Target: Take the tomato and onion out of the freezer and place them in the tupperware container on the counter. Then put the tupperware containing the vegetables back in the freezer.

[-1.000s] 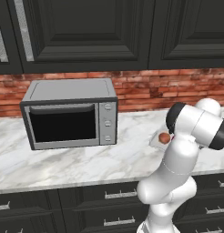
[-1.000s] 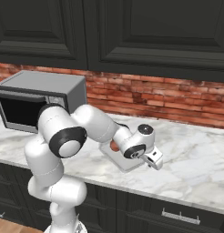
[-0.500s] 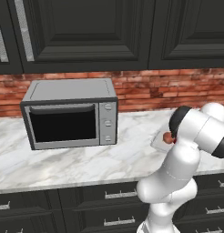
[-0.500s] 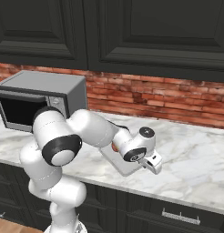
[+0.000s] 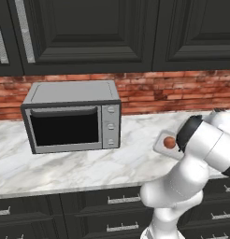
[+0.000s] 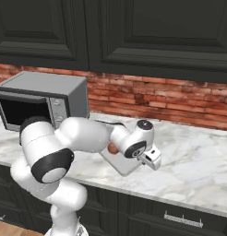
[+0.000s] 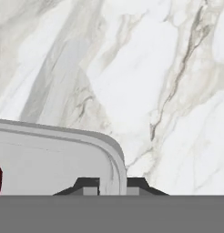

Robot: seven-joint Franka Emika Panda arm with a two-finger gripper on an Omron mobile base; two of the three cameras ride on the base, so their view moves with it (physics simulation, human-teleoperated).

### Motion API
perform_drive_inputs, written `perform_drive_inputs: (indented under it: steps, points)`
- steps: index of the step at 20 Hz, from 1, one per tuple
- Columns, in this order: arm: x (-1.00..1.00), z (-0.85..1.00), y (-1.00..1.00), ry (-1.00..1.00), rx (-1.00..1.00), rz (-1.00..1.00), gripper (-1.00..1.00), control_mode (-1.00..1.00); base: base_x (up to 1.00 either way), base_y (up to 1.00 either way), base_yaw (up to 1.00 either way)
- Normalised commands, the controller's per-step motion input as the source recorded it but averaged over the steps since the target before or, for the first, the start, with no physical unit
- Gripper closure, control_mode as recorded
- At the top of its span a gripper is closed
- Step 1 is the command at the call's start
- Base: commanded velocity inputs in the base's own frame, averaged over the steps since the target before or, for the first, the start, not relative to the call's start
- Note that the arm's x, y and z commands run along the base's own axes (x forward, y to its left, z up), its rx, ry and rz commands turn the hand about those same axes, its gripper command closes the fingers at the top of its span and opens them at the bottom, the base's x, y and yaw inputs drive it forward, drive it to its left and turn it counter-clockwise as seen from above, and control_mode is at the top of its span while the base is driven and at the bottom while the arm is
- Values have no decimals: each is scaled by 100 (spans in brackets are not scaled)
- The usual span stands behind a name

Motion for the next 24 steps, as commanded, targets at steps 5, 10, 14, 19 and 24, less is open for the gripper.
perform_drive_inputs:
  steps: [5,10,14,19,24]
  points:
    - [-10,100,0,3,3,5,100,-100,0,0,0]
    - [0,98,0,17,6,4,100,-100,0,0,0]
    - [-17,100,0,20,13,6,100,-100,0,0,0]
    - [-43,83,2,13,13,8,100,-100,0,0,0]
    - [-68,46,19,1,8,4,100,-100,0,0,0]
